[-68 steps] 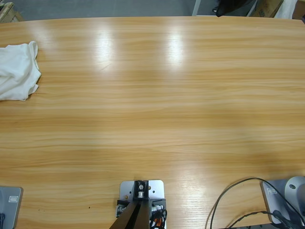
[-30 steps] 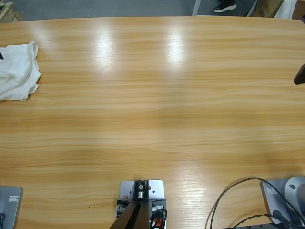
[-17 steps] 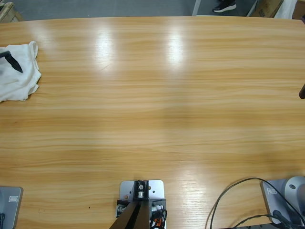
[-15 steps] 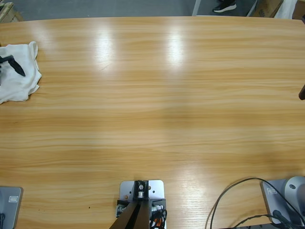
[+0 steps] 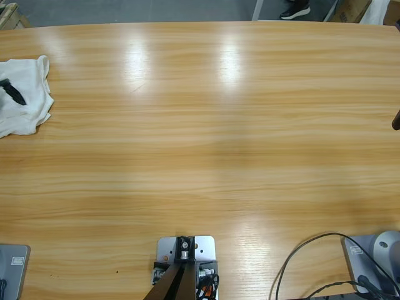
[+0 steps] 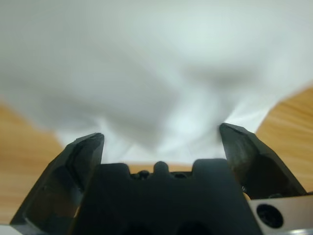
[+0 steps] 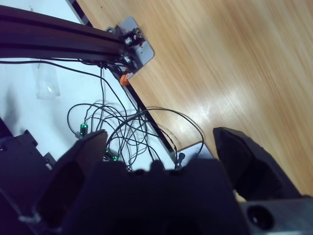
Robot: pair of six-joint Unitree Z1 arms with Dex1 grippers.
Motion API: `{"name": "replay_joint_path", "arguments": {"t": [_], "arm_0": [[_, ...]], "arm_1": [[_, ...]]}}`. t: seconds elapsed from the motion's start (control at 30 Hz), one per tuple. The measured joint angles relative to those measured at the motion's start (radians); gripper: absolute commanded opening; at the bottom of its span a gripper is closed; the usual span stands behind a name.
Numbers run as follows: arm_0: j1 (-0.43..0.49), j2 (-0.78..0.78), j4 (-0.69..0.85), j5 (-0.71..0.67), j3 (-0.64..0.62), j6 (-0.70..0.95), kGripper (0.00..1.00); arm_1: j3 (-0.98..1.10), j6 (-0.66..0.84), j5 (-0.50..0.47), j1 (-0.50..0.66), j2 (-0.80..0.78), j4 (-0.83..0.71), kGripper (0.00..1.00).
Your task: Fold clothes
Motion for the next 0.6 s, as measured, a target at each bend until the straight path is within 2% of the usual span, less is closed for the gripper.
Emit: {"name": "replay_joint_path", "arguments": {"t": [0.17, 0.33, 0.47, 0.53, 0.6], "arm_0": [[-0.014, -0.225, 0.108, -0.070, -0.021, 0.000, 0.890], [-0.085, -0.466, 0.197, -0.250, 0.026, -0.003, 0.890], [-0.196, -0.631, 0.181, -0.392, 0.166, -0.023, 0.890], [-0.277, -0.711, 0.144, -0.433, 0.251, -0.048, 0.890], [-0.371, -0.778, 0.088, -0.458, 0.326, -0.105, 0.890]], "arm_1": [[-0.021, 0.000, 0.049, 0.000, 0.001, 0.000, 0.885], [0.047, 0.000, 0.088, 0.000, 0.004, -0.029, 0.886], [0.230, 0.037, 0.218, -0.001, -0.023, -0.217, 0.885], [0.336, 0.086, 0.283, -0.001, -0.040, -0.347, 0.885], [0.407, 0.124, 0.305, -0.001, -0.050, -0.435, 0.885]]}}
